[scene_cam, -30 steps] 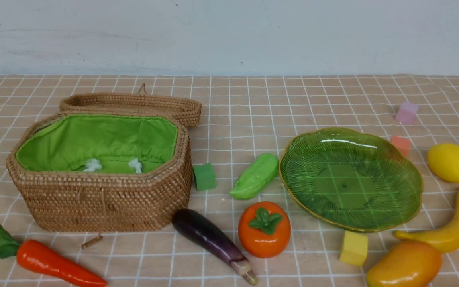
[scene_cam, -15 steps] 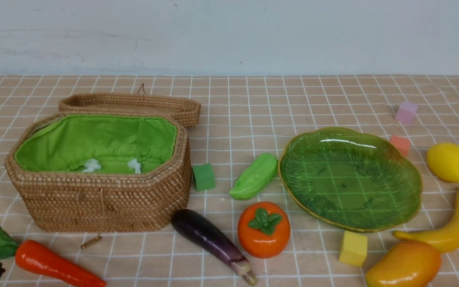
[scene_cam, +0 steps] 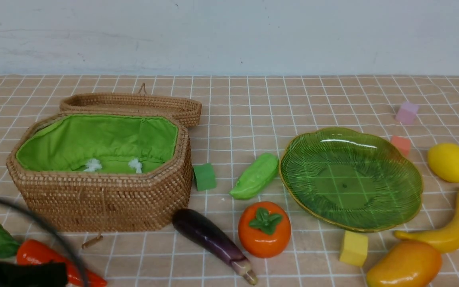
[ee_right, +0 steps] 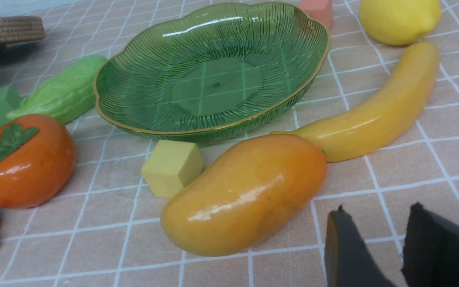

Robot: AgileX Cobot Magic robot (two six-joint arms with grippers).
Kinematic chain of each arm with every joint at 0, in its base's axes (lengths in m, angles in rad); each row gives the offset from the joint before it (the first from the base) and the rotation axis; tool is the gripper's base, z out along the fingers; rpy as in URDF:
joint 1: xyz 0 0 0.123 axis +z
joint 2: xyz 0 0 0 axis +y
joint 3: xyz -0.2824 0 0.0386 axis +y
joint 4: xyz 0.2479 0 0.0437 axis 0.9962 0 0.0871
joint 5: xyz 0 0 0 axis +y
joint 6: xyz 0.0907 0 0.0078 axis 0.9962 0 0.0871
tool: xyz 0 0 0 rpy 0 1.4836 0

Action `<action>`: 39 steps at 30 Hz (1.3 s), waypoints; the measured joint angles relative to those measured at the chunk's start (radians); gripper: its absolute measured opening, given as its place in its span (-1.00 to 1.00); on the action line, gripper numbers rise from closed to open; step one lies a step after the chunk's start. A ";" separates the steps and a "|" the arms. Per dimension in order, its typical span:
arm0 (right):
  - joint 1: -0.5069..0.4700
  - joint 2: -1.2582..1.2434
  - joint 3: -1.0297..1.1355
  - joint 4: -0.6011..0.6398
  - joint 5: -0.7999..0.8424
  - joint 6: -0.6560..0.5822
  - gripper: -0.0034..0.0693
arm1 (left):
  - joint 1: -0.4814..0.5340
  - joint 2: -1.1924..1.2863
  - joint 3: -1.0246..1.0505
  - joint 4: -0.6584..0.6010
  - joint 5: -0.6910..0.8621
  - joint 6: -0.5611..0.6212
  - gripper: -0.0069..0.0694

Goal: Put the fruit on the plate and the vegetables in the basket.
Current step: Use the left arm to grab a carrot and put it into the left basket

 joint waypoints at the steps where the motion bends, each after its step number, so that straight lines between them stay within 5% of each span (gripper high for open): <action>1: 0.000 0.000 0.000 0.000 0.000 0.000 -0.24 | 0.000 0.009 -0.004 0.000 0.003 0.012 -0.85; 8: 0.000 0.000 0.010 0.149 -0.094 0.093 -0.24 | 0.000 0.206 -0.081 0.011 0.038 0.091 -0.85; 14: 0.000 0.000 0.008 0.406 -0.229 0.191 -0.28 | 0.000 0.303 -0.133 0.074 0.090 0.180 -0.85; 19: 0.045 0.032 -0.149 0.475 0.086 0.117 -0.49 | 0.000 0.359 -0.216 0.091 0.167 0.271 -0.85; 30: 0.163 0.394 -0.792 0.475 0.740 -0.412 -0.69 | 0.000 0.535 -0.264 0.156 0.188 0.752 -0.80; 35: 0.163 0.427 -0.862 0.471 0.796 -0.501 -0.68 | 0.000 0.636 -0.264 0.304 0.178 0.876 -0.35; 39: 0.163 0.428 -0.864 0.457 0.809 -0.522 -0.66 | 0.000 0.734 -0.265 0.464 0.111 0.895 0.28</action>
